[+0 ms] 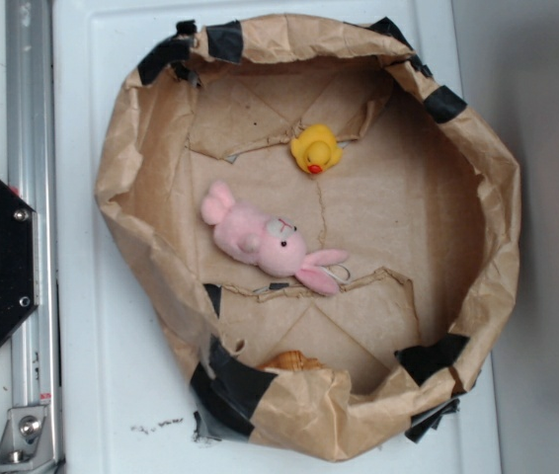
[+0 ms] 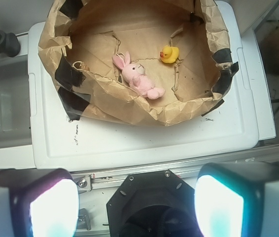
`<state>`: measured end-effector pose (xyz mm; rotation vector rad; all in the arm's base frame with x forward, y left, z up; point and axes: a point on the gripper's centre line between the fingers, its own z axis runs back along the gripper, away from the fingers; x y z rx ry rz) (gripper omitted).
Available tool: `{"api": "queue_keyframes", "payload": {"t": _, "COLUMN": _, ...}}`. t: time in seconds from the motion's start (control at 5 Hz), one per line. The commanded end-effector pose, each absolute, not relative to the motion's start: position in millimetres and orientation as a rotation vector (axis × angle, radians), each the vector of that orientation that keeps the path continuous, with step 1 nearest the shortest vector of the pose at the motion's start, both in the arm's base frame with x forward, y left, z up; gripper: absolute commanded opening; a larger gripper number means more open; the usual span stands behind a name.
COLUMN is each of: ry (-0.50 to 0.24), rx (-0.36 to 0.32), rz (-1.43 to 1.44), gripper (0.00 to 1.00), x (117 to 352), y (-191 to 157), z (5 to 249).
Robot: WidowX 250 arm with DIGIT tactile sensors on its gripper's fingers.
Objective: Grab the yellow duck.
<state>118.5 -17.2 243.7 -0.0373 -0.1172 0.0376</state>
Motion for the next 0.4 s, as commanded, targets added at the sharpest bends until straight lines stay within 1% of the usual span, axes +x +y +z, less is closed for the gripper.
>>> {"api": "queue_keyframes", "payload": {"t": 0.0, "ry": -0.117, "rx": -0.037, "rz": 0.038, "gripper": 1.00, "x": 118, "y": -17, "z": 244}}
{"api": "queue_keyframes", "payload": {"t": 0.2, "ry": -0.264, "rx": 0.077, "rz": 0.082, "gripper": 1.00, "x": 168, "y": 30, "z": 235}}
